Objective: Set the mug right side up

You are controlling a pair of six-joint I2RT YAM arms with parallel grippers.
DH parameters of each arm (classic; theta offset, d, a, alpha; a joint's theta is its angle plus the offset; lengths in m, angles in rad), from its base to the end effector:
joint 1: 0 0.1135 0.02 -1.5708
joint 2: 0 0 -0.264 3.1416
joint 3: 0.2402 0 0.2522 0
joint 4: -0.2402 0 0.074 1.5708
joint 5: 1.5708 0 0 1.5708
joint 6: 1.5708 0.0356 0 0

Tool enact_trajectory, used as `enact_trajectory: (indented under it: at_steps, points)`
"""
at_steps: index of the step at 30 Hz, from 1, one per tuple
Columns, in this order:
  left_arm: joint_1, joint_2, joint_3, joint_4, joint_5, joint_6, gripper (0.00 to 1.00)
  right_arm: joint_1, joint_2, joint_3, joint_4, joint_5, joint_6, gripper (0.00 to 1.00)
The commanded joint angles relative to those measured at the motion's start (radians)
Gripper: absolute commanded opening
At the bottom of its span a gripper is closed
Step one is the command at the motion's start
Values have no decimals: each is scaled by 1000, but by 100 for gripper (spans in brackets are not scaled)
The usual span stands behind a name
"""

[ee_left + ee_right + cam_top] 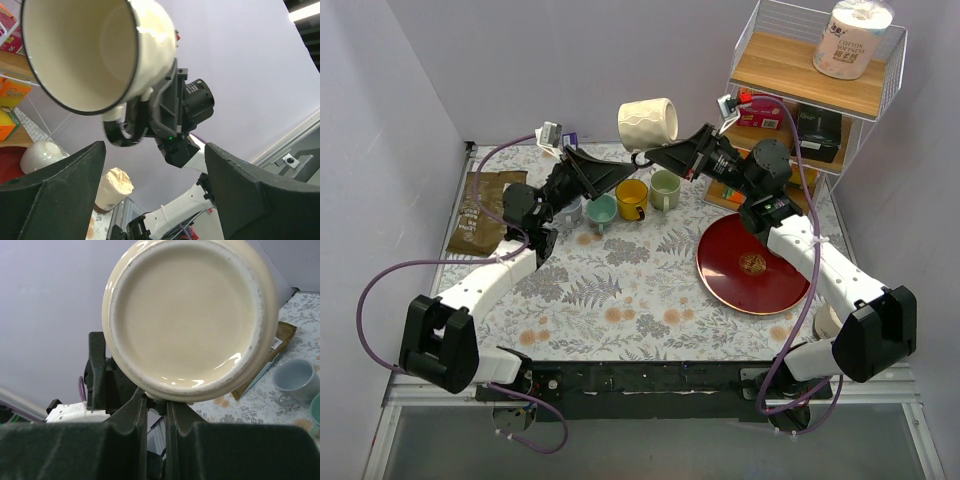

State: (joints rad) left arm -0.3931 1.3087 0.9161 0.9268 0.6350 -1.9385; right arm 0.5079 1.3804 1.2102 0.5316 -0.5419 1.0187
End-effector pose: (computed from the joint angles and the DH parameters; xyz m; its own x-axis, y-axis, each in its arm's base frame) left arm 0.2591 -0.1303 0.3825 -0.8969 -0.4413 0.0276 0.1585 -0.3790 -0.9117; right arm 0.2701 0.1714 0.4273 -0.5516 0.5278 -0.6459 -0.7027 0.1231 0.7008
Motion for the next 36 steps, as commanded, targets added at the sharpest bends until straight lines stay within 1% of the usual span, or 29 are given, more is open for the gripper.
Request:
enact_trajectory:
  at_steps: [1,5,9,13,25,29,31,34,35,36]
  points:
    - [-3,32,38,130,15,-143,77,14,-18,72,209,-33,34,1]
    - [-3,53,53,122,5,-146,73,21,-11,68,228,-49,43,1]
    - [-1,70,73,144,0,-168,67,29,-12,49,232,-50,40,1]
    - [-1,80,86,153,2,-183,64,32,-14,26,229,-55,34,1]
    - [-3,93,96,165,6,-206,42,49,9,18,222,-70,29,1]
    - [-3,89,98,161,8,-205,38,55,11,9,193,-70,5,1]
    - [-3,83,98,149,9,-192,32,55,5,9,176,-70,-9,1]
    - [-3,72,98,119,6,-177,19,55,-1,-3,151,-72,-32,1]
    - [-3,70,99,113,5,-174,10,55,-3,-8,130,-73,-37,1]
    - [-3,67,102,109,6,-171,5,55,-4,-14,119,-73,-42,1]
